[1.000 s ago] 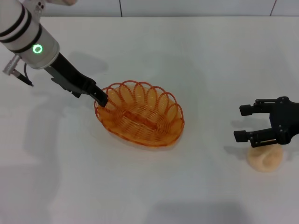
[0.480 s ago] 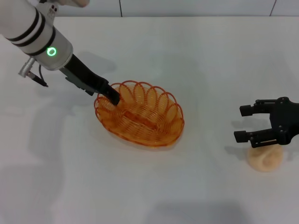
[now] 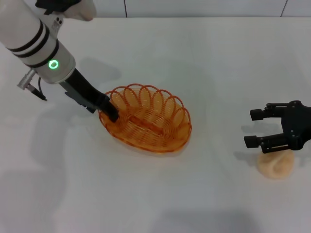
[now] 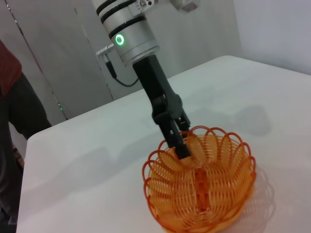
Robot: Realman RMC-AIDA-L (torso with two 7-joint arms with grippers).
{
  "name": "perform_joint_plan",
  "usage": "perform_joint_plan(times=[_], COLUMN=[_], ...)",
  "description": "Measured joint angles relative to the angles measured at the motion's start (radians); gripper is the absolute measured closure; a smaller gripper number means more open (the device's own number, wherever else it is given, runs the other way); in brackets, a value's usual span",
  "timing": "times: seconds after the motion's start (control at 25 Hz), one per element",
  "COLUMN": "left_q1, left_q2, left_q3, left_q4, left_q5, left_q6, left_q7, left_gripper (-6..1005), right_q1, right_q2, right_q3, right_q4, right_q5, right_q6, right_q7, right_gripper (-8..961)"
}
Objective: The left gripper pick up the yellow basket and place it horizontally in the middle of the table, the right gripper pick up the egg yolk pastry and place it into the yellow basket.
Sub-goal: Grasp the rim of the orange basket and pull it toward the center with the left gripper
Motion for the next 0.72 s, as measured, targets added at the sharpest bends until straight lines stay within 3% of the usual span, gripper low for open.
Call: perform_joint_plan(times=[0.2, 0.28, 0.72], left_q1=[-0.007, -0.009, -0.016], left_q2=[0.002, 0.003, 0.005], left_q3=[0.014, 0.013, 0.014], left_q4=[-0.002, 0.001, 0.005], left_q5=[0.007, 0.007, 0.008], left_q6=[0.004, 0.003, -0.015], left_q7=[-0.009, -0.009, 0.002], left_gripper=[181, 357, 386], right_q1=[0.000, 0.000, 0.000], right_q2=[0.000, 0.000, 0.000], right_q3=[0.003, 0.003, 0.003], right_q4=[0.000, 0.000, 0.000], right_q5=[0.000, 0.000, 0.000], right_q6=[0.000, 0.000, 0.000], right_q7=[0.000, 0.000, 0.000], right_gripper=[112, 112, 112])
